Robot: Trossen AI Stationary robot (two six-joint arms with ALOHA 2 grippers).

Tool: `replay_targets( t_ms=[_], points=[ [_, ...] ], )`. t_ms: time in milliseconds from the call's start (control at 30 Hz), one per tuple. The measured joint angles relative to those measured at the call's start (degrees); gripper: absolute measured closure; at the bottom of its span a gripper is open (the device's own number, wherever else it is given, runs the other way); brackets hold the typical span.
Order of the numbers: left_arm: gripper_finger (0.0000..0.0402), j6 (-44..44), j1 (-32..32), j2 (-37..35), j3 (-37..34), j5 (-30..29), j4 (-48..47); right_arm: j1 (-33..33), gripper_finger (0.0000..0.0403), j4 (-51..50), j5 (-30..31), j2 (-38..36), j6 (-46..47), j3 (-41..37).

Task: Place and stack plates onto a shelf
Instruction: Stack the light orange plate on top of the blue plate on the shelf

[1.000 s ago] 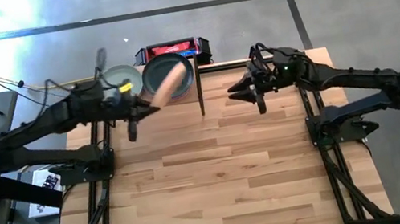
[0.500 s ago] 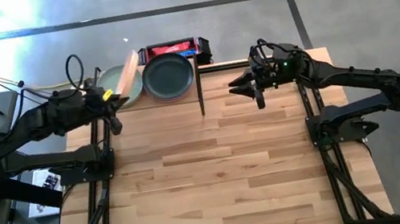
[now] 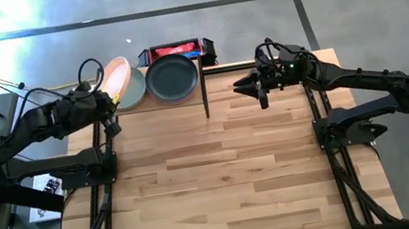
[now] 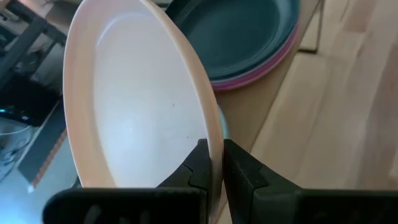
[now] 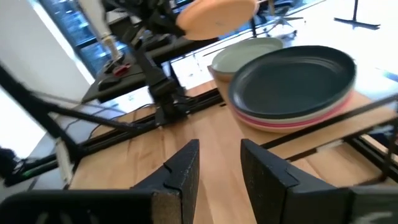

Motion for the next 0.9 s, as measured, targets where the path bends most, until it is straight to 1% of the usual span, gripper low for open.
replay_targets(
  t_ms=[67, 300, 367, 633, 767, 900],
  points=[
    [0.0389, 1.8, 1.6, 1.0, 0.8, 0.5, -0.4, 0.0, 0.0295, 0.0, 2.0, 0.0, 0.9, 0.0],
    [0.0389, 10.9, 7.1, 6.0, 1.5, 4.8, -2.3, 0.0, 0.0295, -0.2, 2.6, 0.0, 1.9, 0.0],
    [0.0389, 12.5, 8.6, 7.2, 1.5, 6.4, -3.0, 0.0, 0.0295, -0.8, 2.6, 0.0, 2.5, 0.0],
    [0.0390, 18.1, 13.6, 11.2, 1.5, 6.9, -4.4, 1.0, 0.0295, -2.2, 2.6, 0.0, 3.8, 0.0],
    [0.0390, 20.0, 15.0, 13.8, 1.5, 9.4, -4.3, 2.0, 0.0295, -2.2, 2.6, 0.0, 3.5, 0.0],
    [0.0390, 21.6, 15.7, 16.3, 1.5, 9.6, -4.4, 3.2, 0.0295, -2.2, 4.8, 0.0, 3.4, 0.0]
  ],
)
